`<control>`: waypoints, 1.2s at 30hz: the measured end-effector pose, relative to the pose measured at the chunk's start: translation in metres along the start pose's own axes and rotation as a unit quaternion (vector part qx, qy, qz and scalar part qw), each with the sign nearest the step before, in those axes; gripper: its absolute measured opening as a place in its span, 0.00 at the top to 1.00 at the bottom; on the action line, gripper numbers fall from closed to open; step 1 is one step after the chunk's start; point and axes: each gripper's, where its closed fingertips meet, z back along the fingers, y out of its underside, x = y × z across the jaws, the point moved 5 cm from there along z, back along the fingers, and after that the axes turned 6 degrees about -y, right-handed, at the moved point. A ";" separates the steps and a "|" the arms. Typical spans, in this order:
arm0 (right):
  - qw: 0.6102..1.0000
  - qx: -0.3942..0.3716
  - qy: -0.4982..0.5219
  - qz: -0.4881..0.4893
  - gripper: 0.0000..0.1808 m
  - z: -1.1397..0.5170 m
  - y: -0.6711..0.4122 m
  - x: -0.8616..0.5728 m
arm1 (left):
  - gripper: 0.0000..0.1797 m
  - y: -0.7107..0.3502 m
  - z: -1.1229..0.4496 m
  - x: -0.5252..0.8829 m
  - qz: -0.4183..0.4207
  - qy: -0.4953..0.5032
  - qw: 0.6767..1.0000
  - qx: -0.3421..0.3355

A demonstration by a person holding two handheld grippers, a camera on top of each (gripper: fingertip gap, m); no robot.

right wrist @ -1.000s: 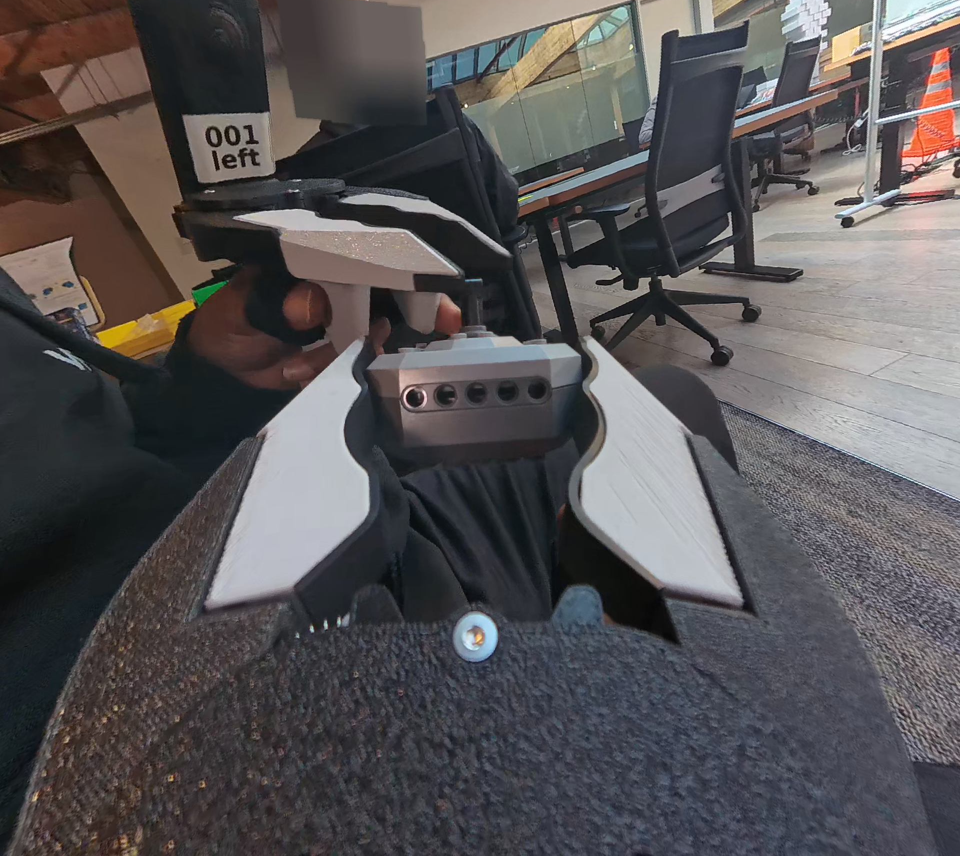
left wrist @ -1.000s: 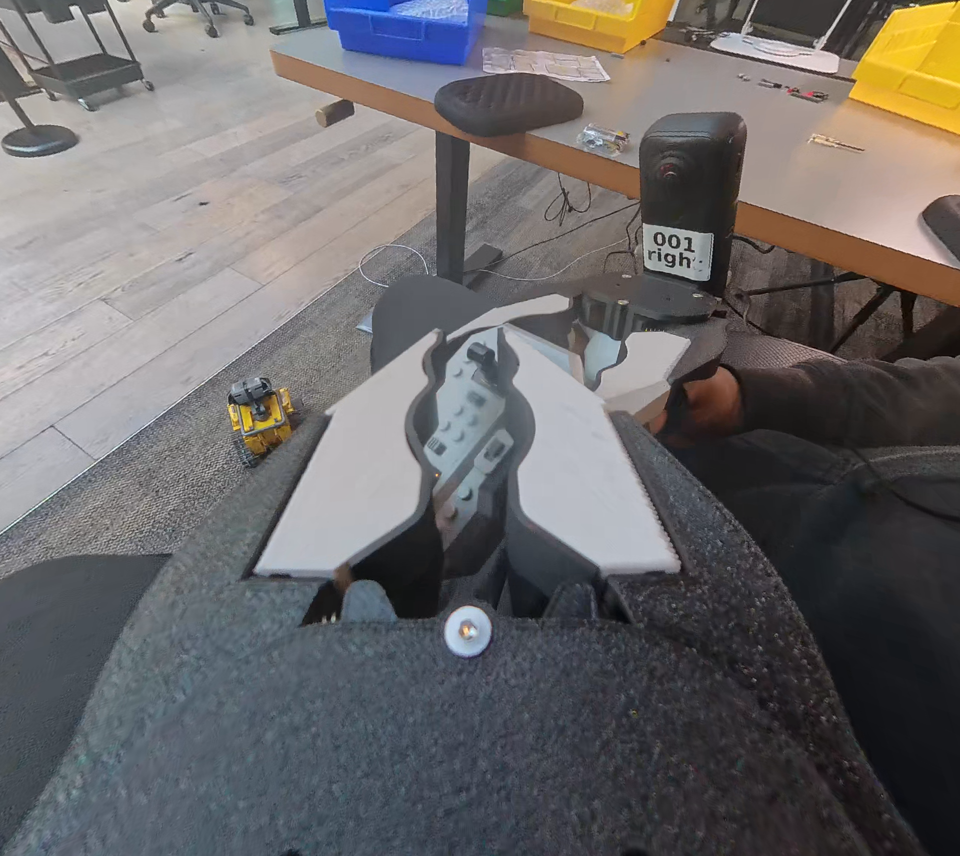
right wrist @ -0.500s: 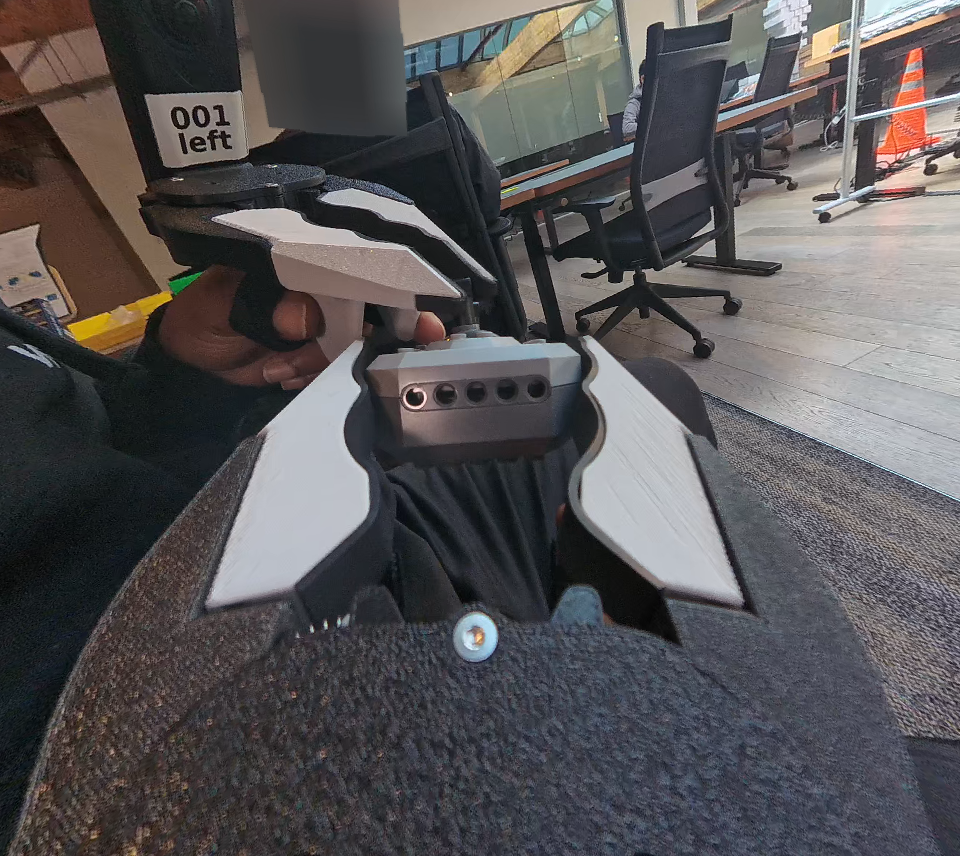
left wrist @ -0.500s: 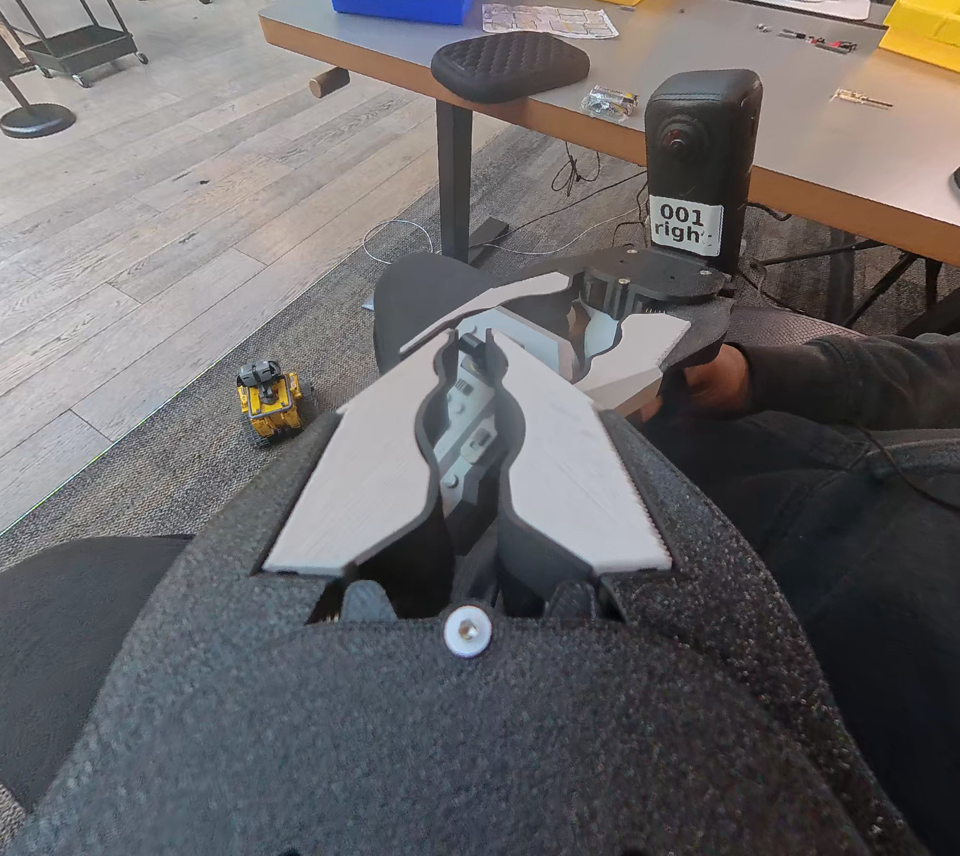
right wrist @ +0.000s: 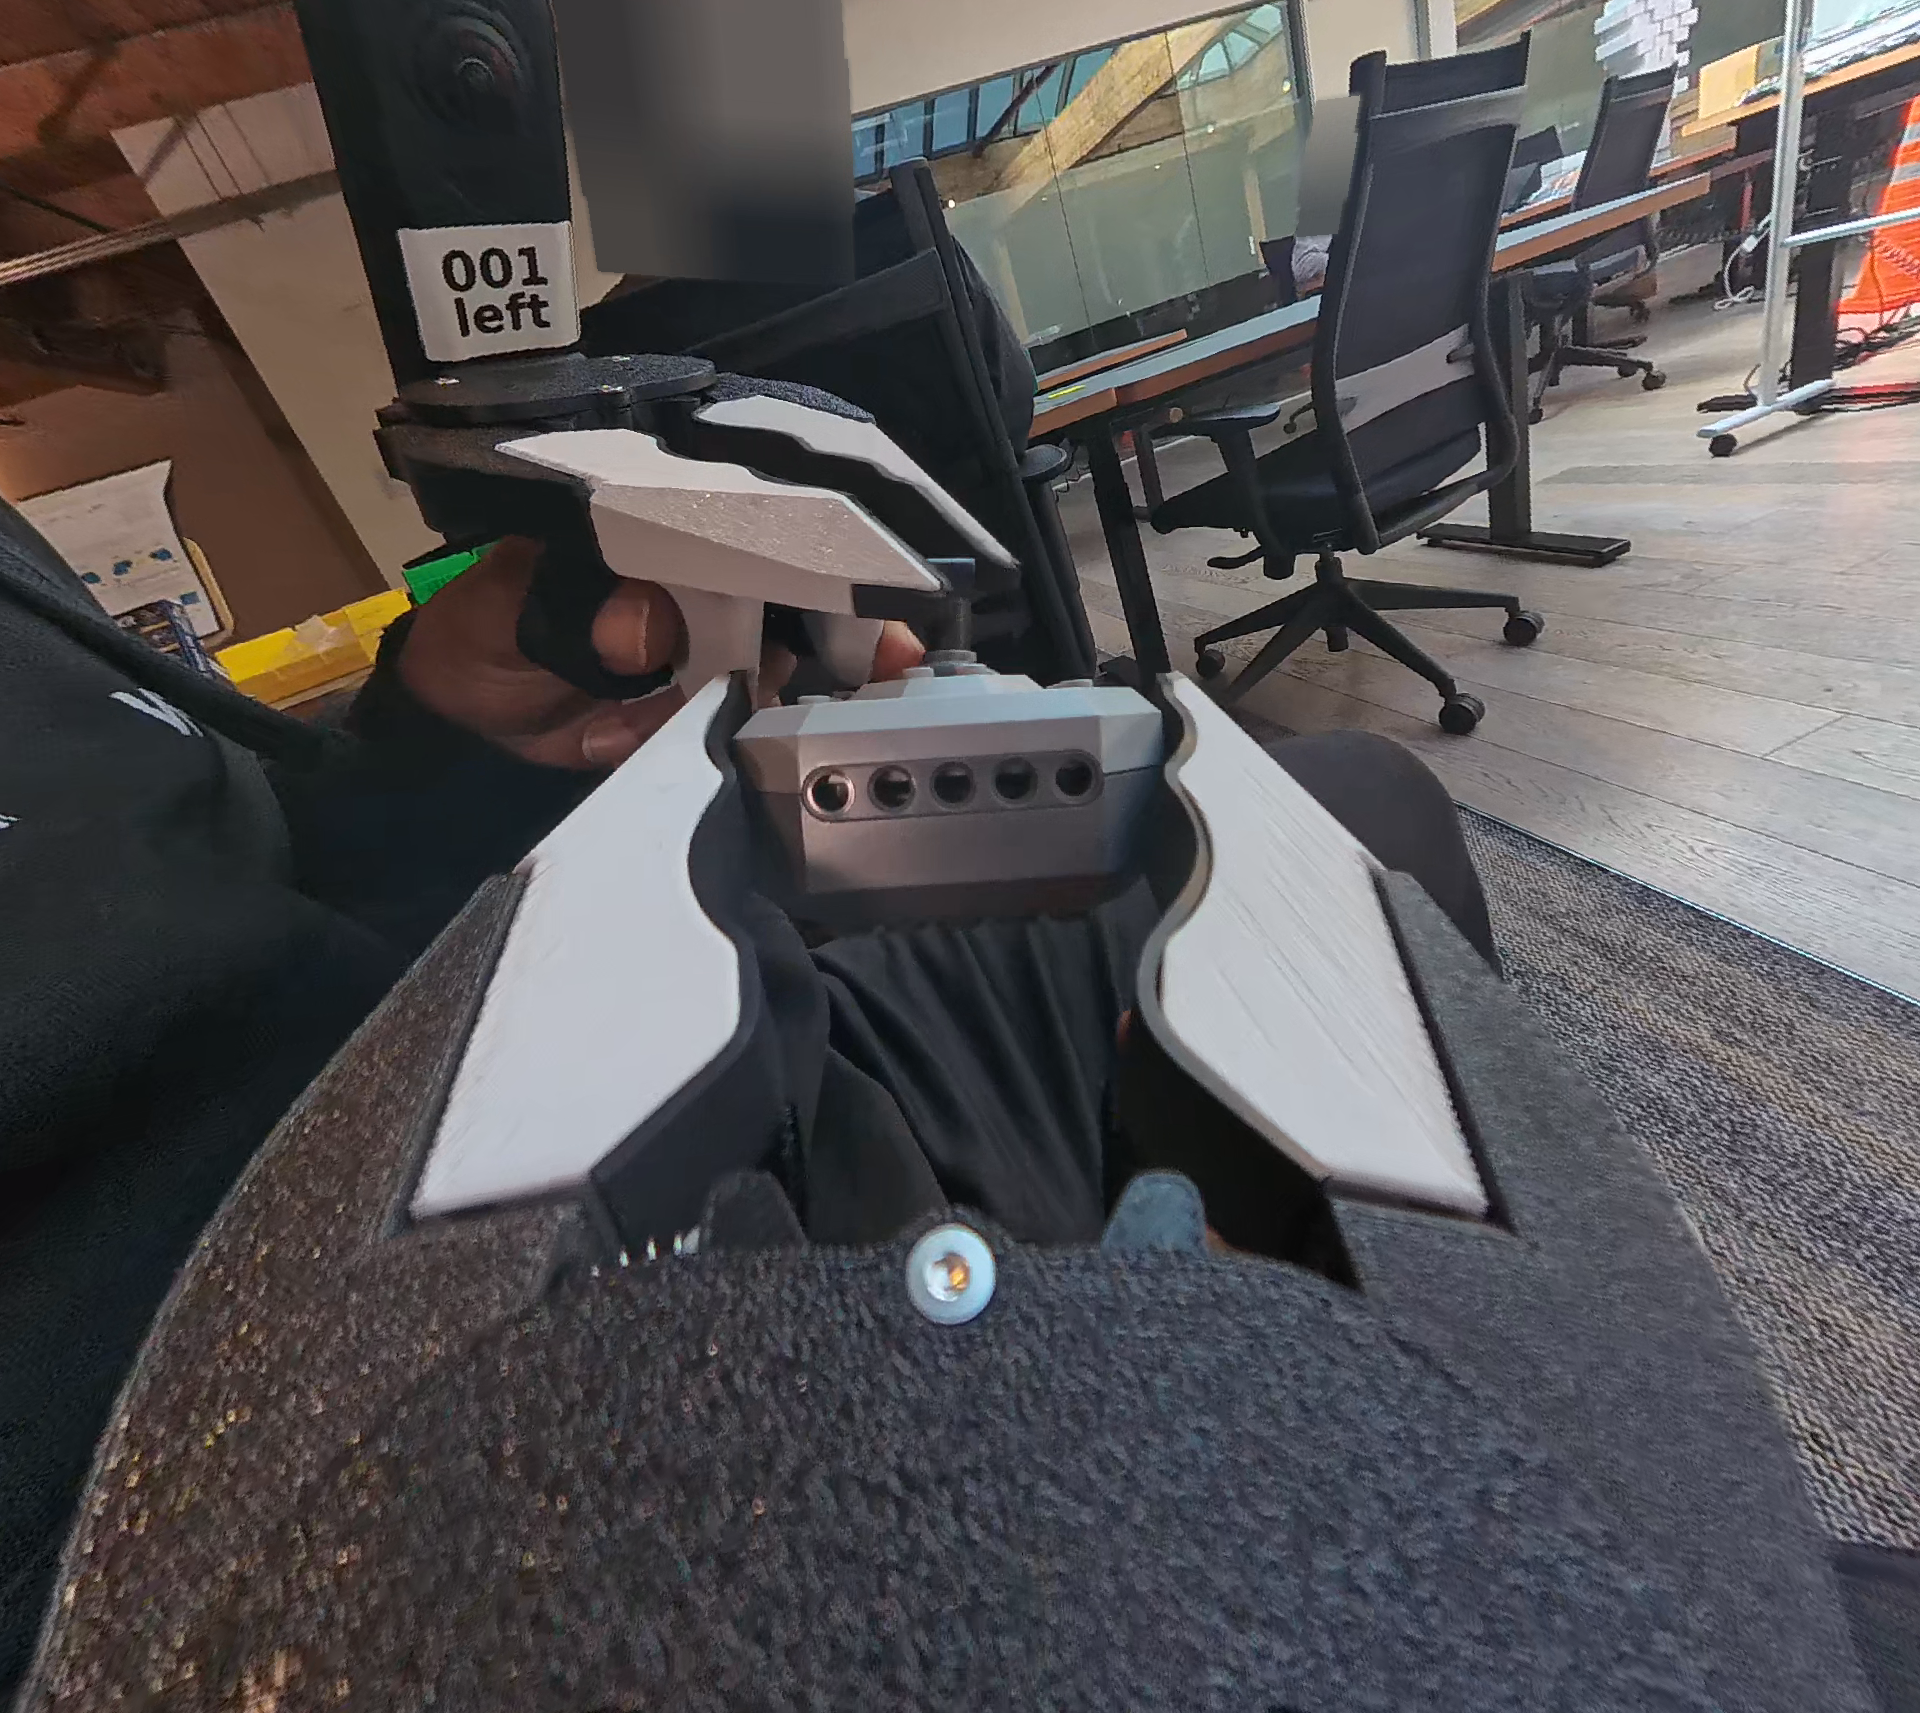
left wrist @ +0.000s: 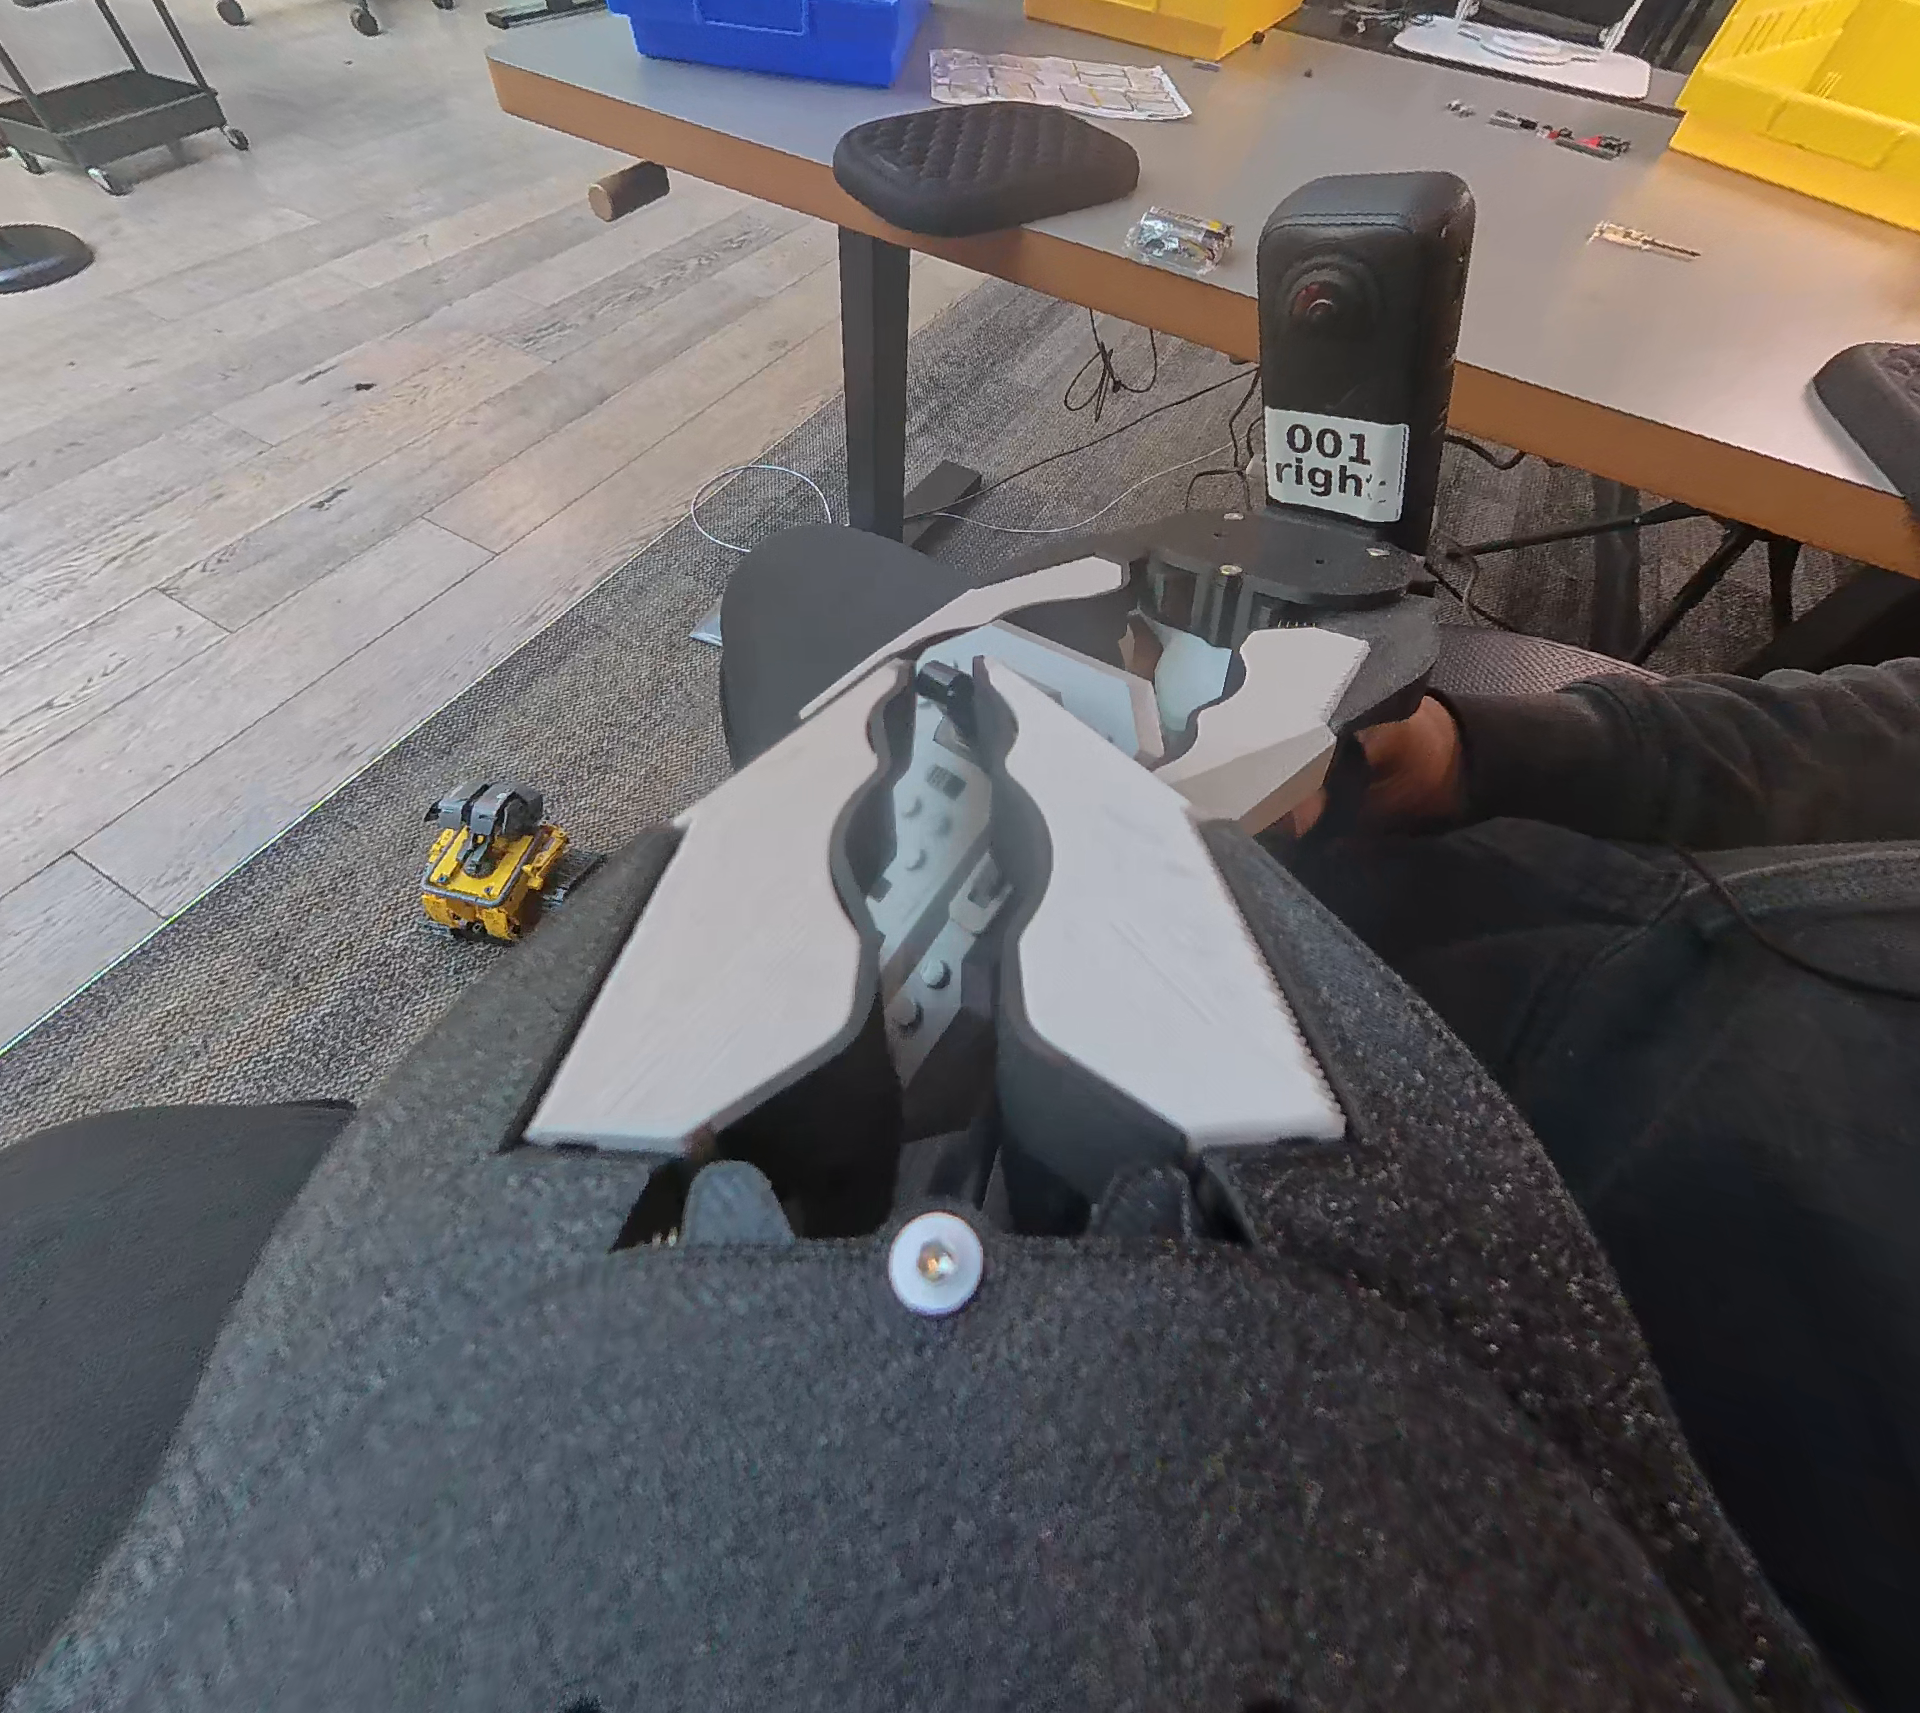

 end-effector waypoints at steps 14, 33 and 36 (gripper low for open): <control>1.000 -0.012 0.002 -0.006 0.58 0.004 -0.003 -0.002 | 0.92 -0.003 0.005 0.004 0.003 -0.002 1.000 -0.012; 0.999 -0.042 0.010 -0.008 0.59 0.013 -0.013 -0.006 | 0.95 0.007 0.014 0.025 0.055 0.000 0.998 0.005; 0.999 -0.042 0.008 -0.009 0.58 0.012 -0.014 -0.006 | 0.95 0.004 0.015 0.025 0.040 -0.014 0.999 0.000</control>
